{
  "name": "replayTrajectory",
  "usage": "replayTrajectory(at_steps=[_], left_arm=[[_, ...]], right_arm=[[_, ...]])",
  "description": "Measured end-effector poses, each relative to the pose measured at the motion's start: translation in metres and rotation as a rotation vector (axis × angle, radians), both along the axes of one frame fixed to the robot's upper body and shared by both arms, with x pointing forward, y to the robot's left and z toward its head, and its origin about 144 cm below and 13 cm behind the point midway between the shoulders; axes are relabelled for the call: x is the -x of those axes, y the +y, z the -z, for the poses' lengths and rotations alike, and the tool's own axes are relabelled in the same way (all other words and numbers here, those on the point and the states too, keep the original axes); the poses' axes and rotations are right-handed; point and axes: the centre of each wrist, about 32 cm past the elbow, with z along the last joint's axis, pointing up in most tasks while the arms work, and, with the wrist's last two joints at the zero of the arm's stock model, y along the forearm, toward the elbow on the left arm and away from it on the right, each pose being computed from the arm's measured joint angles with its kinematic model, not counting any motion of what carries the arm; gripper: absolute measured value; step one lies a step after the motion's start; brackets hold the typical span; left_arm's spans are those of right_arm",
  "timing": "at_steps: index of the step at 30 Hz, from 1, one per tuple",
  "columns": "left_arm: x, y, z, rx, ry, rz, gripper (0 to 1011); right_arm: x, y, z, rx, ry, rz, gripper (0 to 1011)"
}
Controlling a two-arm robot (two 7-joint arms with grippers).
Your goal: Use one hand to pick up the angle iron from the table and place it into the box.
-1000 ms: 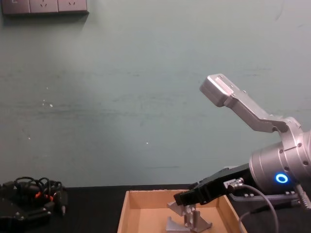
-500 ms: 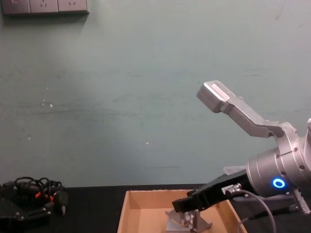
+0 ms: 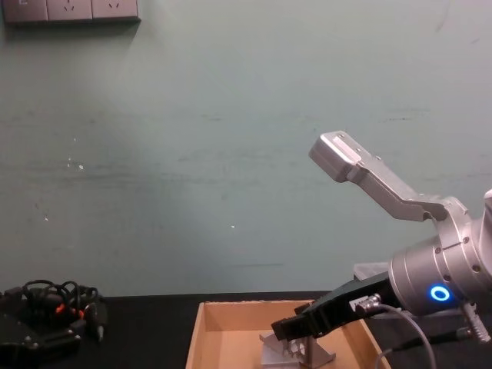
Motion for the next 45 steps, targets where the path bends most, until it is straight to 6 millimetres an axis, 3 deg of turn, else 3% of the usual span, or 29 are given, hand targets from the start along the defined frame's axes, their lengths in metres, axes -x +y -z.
replayTrajectory(at_steps=[6, 9, 20, 35, 45], left_arm=[[0.0, 0.0, 0.0, 0.0, 0.0, 0.0, 1011], [0.0, 0.0, 0.0, 0.0, 0.0, 0.0, 1011], [0.0, 0.0, 0.0, 0.0, 0.0, 0.0, 1011], [0.0, 0.0, 0.0, 0.0, 0.0, 0.0, 1012], [0.0, 0.0, 0.0, 0.0, 0.0, 0.0, 1011]], right_arm=[[0.0, 0.0, 0.0, 0.0, 0.0, 0.001, 589], [0.0, 0.0, 0.0, 0.0, 0.0, 0.001, 724], [0.0, -0.001, 0.0, -0.001, -0.001, 0.001, 993], [0.004, -0.003, -0.002, -0.014, -0.014, -0.003, 1002], [0.031, -0.016, -0.009, -0.084, -0.076, -0.036, 1003]])
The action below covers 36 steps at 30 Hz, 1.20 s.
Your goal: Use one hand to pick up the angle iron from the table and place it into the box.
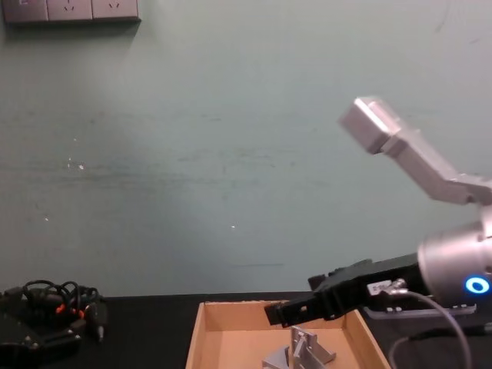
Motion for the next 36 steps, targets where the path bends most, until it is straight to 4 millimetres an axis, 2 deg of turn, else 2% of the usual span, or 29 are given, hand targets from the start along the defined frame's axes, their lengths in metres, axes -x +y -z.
replayTrajectory(at_steps=[11, 16, 20, 28, 36], left_arm=[[0.0, 0.0, 0.0, 0.0, 0.0, 0.0, 1011], [0.0, 0.0, 0.0, 0.0, 0.0, 0.0, 1011], [0.0, 0.0, 0.0, 0.0, 0.0, 0.0, 1011], [0.0, 0.0, 0.0, 0.0, 0.0, 0.0, 1011], [0.0, 0.0, 0.0, 0.0, 0.0, 0.0, 1012]], right_arm=[[0.047, -0.028, 0.009, -0.127, -0.099, 0.007, 1002], [0.065, -0.038, 0.022, -0.164, -0.13, 0.034, 1003], [0.083, -0.047, 0.041, -0.195, -0.145, 0.074, 1003], [0.108, -0.053, 0.069, -0.214, -0.169, 0.143, 1003], [0.115, -0.053, 0.079, -0.199, -0.189, 0.151, 1003]])
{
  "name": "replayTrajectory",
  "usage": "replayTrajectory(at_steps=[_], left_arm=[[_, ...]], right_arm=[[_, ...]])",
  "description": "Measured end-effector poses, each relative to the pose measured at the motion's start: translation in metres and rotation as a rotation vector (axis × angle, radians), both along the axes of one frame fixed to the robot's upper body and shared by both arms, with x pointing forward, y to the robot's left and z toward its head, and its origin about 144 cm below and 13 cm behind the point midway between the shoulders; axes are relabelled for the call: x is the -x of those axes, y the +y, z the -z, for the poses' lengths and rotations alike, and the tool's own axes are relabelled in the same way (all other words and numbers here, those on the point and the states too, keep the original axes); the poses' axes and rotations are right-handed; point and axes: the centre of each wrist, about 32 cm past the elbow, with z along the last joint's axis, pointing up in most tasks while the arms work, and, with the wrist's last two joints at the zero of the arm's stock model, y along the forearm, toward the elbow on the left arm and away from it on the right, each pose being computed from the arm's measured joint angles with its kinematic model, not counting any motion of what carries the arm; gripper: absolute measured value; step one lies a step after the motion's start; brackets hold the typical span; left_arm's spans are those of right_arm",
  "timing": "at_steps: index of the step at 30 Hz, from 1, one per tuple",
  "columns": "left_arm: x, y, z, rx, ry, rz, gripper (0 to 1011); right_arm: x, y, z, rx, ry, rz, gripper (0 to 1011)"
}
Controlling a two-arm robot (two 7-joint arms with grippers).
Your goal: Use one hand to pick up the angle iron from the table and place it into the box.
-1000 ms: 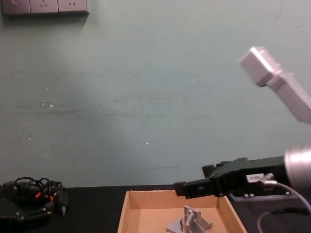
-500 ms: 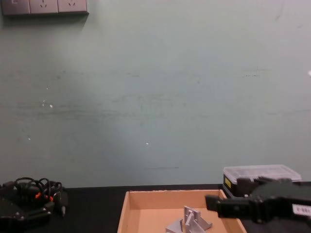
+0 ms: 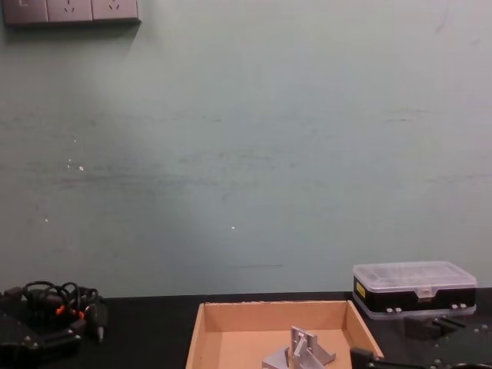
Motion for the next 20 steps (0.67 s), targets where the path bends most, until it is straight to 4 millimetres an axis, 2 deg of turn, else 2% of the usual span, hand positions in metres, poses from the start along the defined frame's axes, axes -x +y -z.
replayTrajectory(at_steps=[20], left_arm=[[0.0, 0.0, 0.0, 0.0, 0.0, 0.0, 1011]], right_arm=[[-0.0012, 0.0003, -0.0018, -0.002, 0.004, -0.001, 1003]])
